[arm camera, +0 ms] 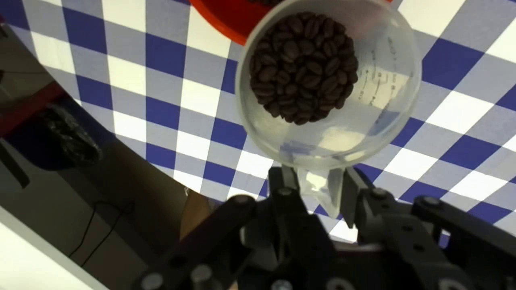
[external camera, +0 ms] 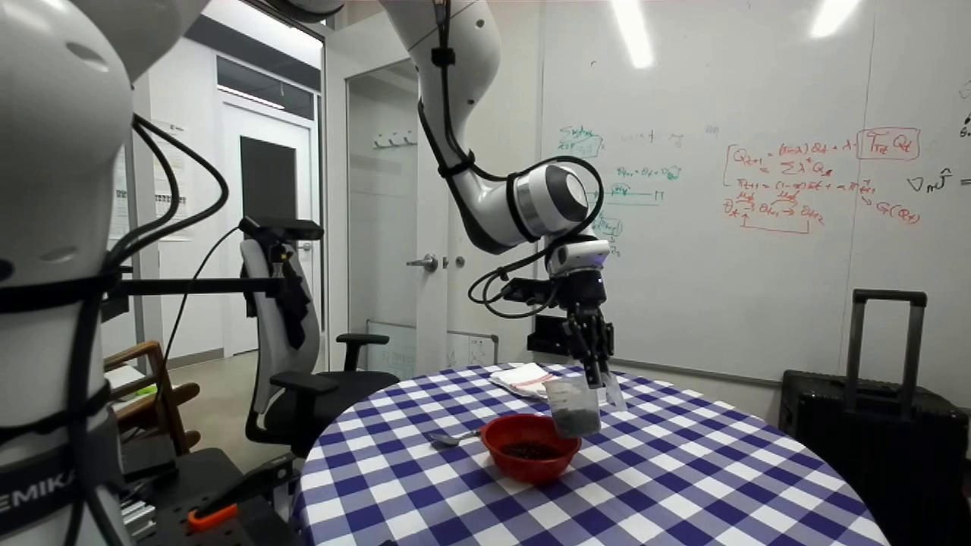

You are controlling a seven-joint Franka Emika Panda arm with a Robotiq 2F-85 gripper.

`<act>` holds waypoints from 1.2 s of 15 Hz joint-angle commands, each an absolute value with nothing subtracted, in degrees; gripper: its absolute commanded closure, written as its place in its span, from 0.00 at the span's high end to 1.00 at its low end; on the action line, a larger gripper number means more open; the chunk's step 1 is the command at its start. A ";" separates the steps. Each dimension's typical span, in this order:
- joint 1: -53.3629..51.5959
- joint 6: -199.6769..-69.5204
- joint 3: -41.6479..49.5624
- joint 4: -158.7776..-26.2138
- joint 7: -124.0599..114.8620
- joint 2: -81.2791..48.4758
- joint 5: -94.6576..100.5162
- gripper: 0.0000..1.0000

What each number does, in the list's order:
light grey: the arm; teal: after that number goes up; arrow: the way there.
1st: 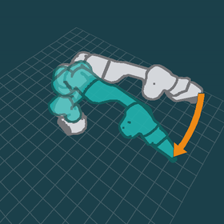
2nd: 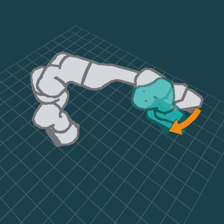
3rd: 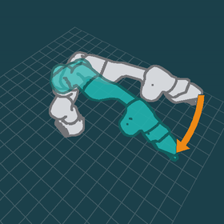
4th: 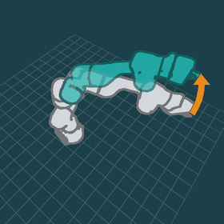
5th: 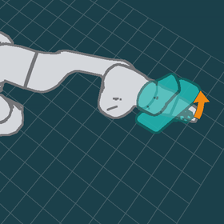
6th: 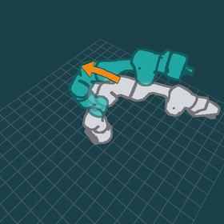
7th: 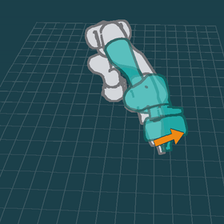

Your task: Pick up the jar and pour some of its contents into the bowl

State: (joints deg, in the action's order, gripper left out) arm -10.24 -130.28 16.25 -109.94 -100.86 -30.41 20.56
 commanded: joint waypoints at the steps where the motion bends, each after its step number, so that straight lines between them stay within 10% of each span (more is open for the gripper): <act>1: -11.94 -123.80 17.10 -107.97 -105.80 -30.37 27.45 0.07; 18: -10.99 -98.96 11.69 -93.12 -115.17 -40.07 43.68 0.07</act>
